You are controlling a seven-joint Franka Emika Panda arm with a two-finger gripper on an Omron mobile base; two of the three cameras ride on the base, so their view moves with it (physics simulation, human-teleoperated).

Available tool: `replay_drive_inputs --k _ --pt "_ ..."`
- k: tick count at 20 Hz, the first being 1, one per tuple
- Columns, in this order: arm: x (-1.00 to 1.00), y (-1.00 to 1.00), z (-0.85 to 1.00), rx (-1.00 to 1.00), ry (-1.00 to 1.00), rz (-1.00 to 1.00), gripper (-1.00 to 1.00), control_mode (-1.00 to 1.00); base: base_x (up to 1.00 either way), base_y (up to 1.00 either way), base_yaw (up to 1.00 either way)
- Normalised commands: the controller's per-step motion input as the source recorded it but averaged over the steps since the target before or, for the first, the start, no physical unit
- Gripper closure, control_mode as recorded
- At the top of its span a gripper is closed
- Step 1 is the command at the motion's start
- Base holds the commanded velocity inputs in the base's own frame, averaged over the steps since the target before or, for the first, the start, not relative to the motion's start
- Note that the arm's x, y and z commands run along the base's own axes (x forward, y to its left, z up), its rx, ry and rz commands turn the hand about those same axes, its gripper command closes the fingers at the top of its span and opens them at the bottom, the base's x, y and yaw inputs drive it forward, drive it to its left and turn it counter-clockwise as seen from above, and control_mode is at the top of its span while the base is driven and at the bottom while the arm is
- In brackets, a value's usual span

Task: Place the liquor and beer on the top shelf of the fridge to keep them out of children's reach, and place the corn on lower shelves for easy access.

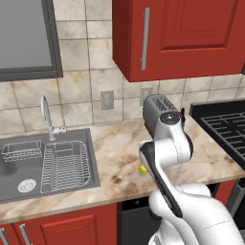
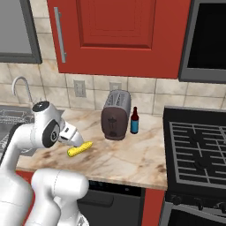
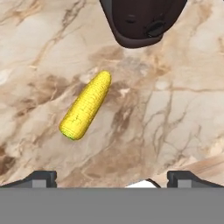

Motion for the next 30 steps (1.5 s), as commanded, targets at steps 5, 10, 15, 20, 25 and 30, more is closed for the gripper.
replay_drive_inputs --k 5,10,15,20,25,30 --pt "0.46 0.07 -0.31 0.0 0.04 0.0 -1.0 -1.0 0.0 0.0 0.0" --pt "0.44 0.09 -0.32 0.0 0.04 0.0 -1.0 -1.0 0.0 0.0 0.0" --pt "0.41 0.0 -0.32 0.0 0.03 0.0 -1.0 -1.0 0.0 0.0 0.0" --pt "0.41 0.0 -0.32 0.0 0.03 0.0 -1.0 -1.0 0.0 0.0 0.0" --pt "0.4 0.0 -0.33 0.0 0.02 0.0 -1.0 -1.0 0.0 0.0 0.0" --pt "0.4 0.0 -0.32 0.0 0.02 0.0 -1.0 -1.0 0.0 0.0 0.0"
